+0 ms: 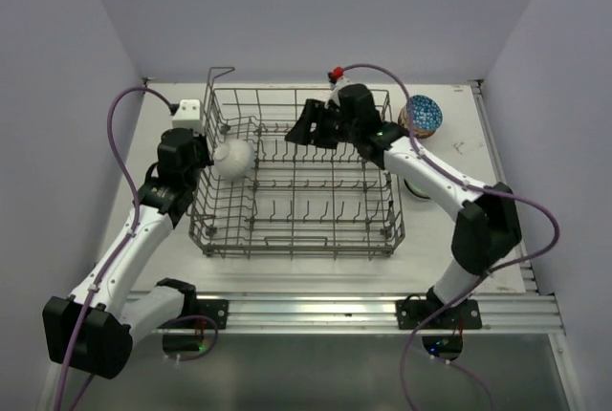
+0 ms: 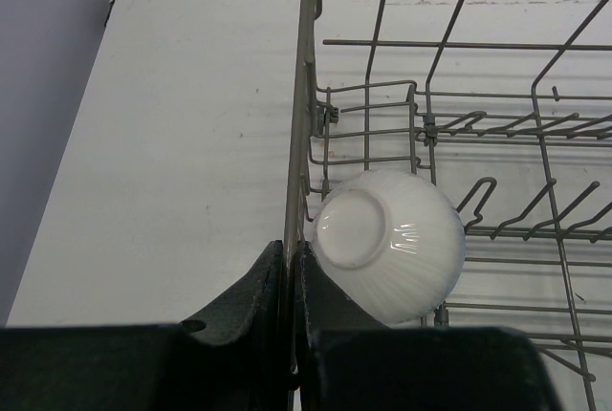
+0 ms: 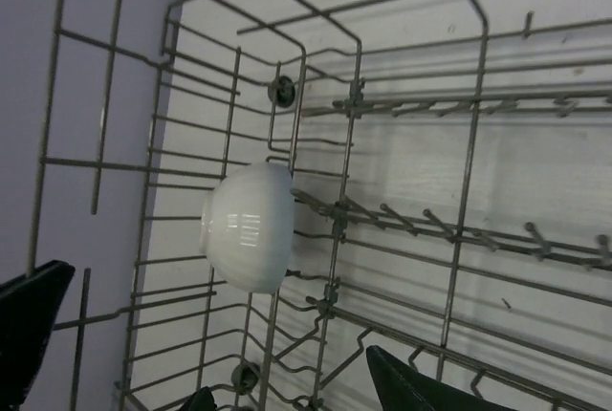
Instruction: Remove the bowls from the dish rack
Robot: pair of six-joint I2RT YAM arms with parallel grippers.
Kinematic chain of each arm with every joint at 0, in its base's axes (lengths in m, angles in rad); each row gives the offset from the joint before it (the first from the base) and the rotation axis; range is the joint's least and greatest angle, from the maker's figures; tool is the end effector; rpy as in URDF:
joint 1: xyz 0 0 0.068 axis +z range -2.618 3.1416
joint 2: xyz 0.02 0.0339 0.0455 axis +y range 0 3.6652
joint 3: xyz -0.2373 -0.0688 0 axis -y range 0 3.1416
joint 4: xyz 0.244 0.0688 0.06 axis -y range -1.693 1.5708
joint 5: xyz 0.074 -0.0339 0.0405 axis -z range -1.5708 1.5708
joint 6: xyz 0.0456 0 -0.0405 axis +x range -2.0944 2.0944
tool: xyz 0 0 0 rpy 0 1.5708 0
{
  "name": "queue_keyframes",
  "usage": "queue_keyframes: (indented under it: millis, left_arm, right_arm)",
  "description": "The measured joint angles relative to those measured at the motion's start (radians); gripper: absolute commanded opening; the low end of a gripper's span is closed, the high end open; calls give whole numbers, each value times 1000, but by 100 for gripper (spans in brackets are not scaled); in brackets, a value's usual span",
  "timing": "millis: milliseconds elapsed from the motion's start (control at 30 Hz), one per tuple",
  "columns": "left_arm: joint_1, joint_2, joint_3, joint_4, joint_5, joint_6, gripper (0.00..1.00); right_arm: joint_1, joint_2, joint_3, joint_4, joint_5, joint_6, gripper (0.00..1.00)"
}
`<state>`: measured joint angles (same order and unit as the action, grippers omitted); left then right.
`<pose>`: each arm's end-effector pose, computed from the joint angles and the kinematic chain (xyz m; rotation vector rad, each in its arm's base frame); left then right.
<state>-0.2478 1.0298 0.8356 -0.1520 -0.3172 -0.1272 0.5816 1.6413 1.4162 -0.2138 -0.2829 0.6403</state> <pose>0.2547 -0.0498 0.2889 -0.0979 1.8968 0.0495 0.3227 0.2274 0.3042 -0.1312 2.1523 1.0331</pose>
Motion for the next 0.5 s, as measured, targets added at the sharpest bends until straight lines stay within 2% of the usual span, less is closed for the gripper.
queue_keyframes:
  millis: [233, 500]
  left_arm:
    - [-3, -4, -3, 0, -1, 0, 0]
    - [-6, -9, -7, 1, -2, 0, 0]
  right_arm:
    - [109, 234, 29, 199, -69, 180, 72]
    - [127, 411, 75, 362, -101, 317, 73]
